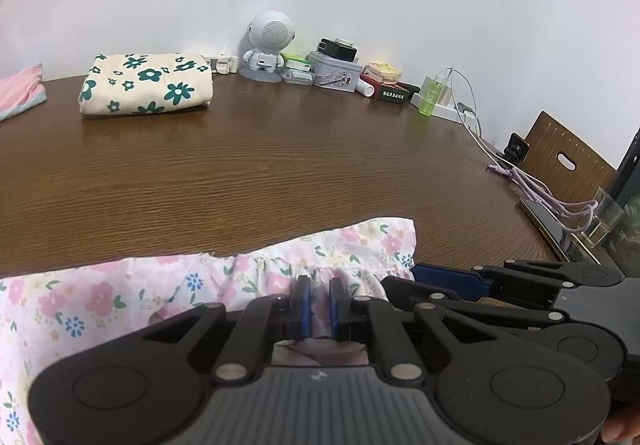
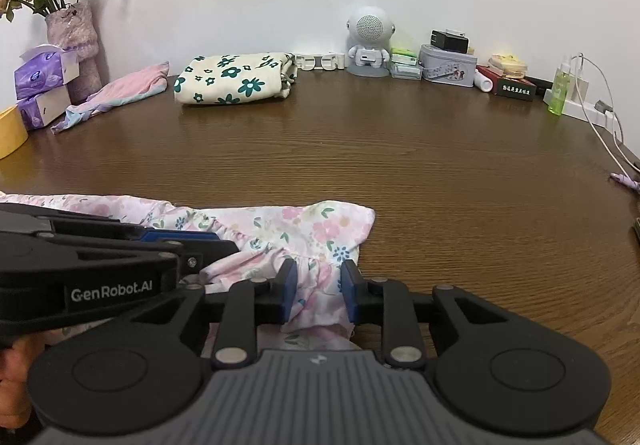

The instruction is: Fold clothes

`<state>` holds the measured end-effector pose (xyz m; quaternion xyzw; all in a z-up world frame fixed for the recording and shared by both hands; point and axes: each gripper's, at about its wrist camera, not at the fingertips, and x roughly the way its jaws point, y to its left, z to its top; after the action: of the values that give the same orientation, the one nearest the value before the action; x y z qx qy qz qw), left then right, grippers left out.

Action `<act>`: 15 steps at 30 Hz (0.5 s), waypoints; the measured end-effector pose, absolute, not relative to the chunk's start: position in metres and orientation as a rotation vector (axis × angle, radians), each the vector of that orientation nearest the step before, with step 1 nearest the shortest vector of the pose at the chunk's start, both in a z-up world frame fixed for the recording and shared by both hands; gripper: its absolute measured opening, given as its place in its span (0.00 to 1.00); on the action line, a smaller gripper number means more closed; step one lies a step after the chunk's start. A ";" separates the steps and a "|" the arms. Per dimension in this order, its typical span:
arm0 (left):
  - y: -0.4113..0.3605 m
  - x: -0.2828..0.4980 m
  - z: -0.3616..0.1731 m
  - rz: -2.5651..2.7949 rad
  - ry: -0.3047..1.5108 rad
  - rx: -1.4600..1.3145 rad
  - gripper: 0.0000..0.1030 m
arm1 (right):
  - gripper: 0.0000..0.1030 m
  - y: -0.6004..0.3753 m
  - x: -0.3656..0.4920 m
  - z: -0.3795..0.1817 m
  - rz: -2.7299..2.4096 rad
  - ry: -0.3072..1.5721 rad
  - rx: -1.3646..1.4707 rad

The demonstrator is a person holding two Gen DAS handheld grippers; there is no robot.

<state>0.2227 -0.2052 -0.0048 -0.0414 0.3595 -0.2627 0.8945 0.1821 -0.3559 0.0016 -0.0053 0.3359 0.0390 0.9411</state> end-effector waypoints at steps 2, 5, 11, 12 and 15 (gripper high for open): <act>-0.205 0.223 -0.005 -0.545 0.745 -0.086 0.08 | 0.23 -0.355 0.182 0.001 0.078 0.691 -0.013; -0.205 0.223 -0.005 -0.545 0.746 -0.090 0.08 | 0.23 -0.355 0.183 -0.001 0.076 0.698 -0.017; -0.197 0.223 -0.001 -0.554 0.735 -0.162 0.08 | 0.23 -0.354 0.183 -0.001 0.075 0.696 -0.022; -0.197 0.222 0.001 -0.556 0.722 -0.160 0.08 | 0.23 -0.354 0.183 -0.001 0.074 0.696 -0.023; -0.199 0.220 0.002 -0.558 0.711 -0.148 0.14 | 0.23 -0.354 0.182 -0.001 0.074 0.694 -0.027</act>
<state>0.2205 -0.1992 0.0023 -0.0715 0.3430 -0.2695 0.8970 0.1824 -0.3536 -0.0015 -0.0133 0.3401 0.0362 0.9396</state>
